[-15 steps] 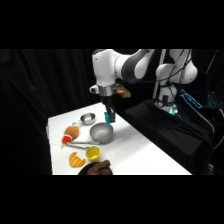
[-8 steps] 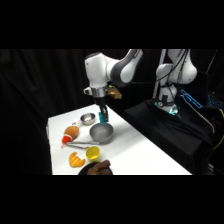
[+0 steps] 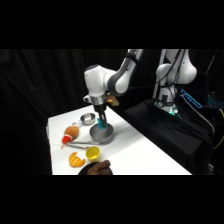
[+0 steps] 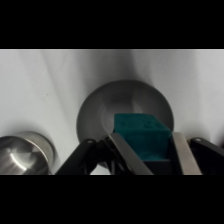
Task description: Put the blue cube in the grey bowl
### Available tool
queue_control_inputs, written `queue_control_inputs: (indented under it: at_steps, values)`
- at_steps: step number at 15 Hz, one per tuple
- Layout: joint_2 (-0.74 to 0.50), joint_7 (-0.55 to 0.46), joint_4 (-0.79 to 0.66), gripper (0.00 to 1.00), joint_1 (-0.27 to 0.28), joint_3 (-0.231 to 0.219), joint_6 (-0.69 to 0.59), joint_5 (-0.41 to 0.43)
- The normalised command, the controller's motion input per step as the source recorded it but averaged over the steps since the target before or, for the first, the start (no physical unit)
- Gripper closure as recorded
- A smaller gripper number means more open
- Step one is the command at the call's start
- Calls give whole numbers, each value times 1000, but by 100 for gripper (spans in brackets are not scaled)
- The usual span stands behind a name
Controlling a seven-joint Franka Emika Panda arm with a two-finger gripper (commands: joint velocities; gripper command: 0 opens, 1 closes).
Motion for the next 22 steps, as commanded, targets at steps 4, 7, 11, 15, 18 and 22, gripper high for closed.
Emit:
queue_control_inputs:
  at_steps: [4, 7, 11, 15, 18, 22]
  values:
    - [213, -175, 132, 74, -46, 34, 176, 134]
    - [199, -138, 162, 24, -31, 11, 178, 64]
    - [150, -52, 173, 0, 8, -57, 147, -41]
    - [-72, -75, 87, 0, 0, -55, -42, -57]
    - [-349, -188, 2, 0, -25, -20, -389, -73]
    - [-503, -262, -11, 0, -35, 21, -604, -69]
